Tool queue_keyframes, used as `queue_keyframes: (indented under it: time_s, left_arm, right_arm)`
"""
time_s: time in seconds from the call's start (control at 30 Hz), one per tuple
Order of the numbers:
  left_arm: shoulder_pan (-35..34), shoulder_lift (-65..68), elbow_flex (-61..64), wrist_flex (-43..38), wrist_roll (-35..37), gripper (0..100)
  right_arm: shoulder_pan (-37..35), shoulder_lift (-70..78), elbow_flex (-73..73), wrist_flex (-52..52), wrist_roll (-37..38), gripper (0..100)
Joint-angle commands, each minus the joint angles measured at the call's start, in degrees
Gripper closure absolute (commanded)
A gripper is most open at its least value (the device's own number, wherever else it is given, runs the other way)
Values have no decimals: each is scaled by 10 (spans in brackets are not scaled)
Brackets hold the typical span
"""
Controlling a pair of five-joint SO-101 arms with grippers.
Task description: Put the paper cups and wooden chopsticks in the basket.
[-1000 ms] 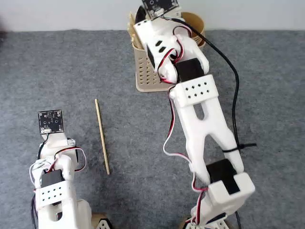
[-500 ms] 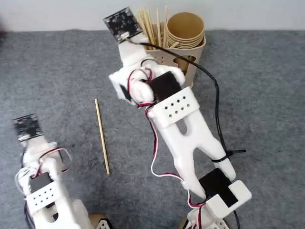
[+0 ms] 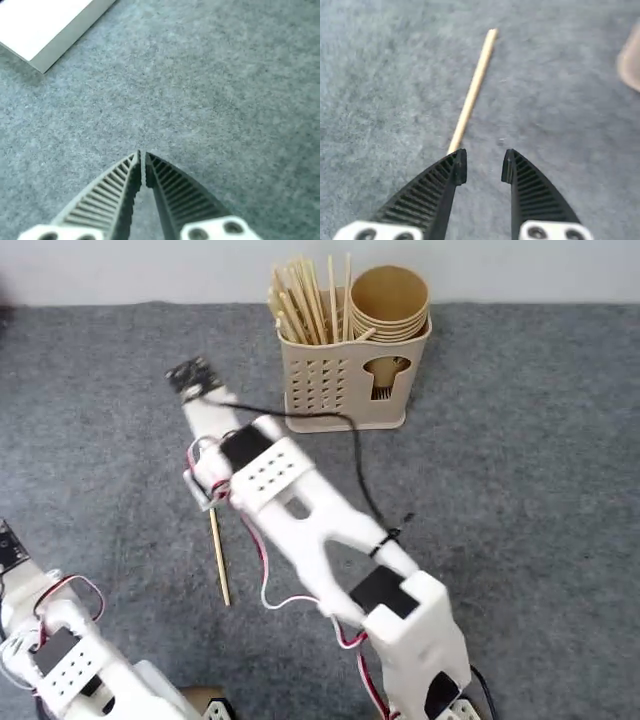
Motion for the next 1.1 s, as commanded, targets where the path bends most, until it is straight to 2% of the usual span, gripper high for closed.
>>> queue_keyframes:
  time_s: [0.0, 0.23, 0.7, 0.83, 1.07]
  left_arm:
    - [-4, -11, 1, -17, -11, 985]
    - [-4, -11, 5, -16, -11, 985]
    - [19, -11, 22, -19, -10, 985]
    - [21, -11, 22, -19, -10, 985]
    - [20, -11, 22, -19, -10, 985]
  right_arm:
    - [-18, 18, -6, -50, -5, 872]
    - [-16, 88, -6, -108, -2, 872]
    - [-12, 134, -4, -102, 0, 876]
    - [-19, 167, -7, -106, 28, 876]
    - [-19, 179, -34, -78, 30, 877]
